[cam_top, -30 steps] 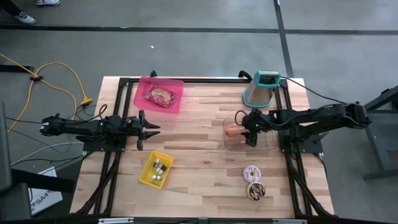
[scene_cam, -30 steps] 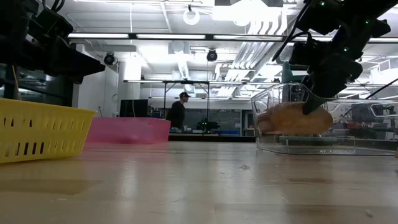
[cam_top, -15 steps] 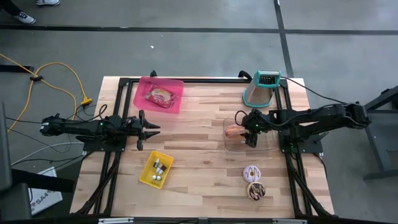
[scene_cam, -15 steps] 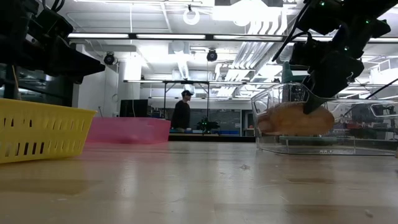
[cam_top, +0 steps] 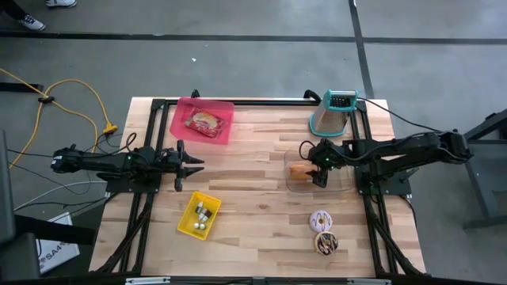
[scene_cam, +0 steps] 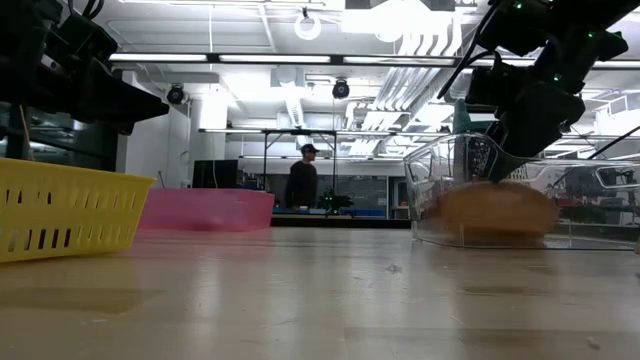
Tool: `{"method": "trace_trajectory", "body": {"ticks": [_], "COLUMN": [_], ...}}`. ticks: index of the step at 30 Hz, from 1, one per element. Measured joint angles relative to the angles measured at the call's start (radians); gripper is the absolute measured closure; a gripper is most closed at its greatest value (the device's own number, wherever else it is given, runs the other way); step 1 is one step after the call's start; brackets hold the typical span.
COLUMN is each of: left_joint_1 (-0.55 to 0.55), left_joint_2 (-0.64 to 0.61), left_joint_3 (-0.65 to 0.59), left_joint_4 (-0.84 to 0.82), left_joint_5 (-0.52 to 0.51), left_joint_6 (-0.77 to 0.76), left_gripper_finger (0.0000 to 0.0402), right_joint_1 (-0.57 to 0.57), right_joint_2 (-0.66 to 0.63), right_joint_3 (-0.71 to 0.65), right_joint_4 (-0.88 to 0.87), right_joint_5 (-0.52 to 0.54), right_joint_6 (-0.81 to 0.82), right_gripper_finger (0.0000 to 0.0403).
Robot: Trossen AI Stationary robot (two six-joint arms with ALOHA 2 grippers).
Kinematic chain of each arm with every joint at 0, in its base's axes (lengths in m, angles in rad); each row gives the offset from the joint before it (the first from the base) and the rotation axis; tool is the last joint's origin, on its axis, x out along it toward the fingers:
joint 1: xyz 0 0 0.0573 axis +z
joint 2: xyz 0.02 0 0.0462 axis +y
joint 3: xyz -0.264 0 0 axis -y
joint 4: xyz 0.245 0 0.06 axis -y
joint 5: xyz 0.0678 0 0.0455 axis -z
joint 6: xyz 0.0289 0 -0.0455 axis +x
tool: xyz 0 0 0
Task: Pick & Place Food Item
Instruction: Put the black donut into the transparent bin
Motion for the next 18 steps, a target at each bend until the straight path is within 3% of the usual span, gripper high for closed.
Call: {"method": "trace_trajectory", "body": {"ticks": [13,18], "left_joint_1": [0.0,0.0], "left_joint_2": [0.0,0.0], "left_joint_3": [0.0,0.0], "left_joint_4": [0.0,0.0], "left_joint_5": [0.0,0.0], "left_joint_6": [0.0,0.0], "left_gripper_finger": [0.0302,0.0302], "right_joint_1": [0.0,0.015], "right_joint_2": [-0.012,-0.089], "right_joint_3": [0.0,0.013], "right_joint_4": [0.013,0.049], "right_joint_5": [0.015,0.025], "right_joint_6": [-0.026,-0.082], "right_gripper_finger": [0.01,0.01]}}
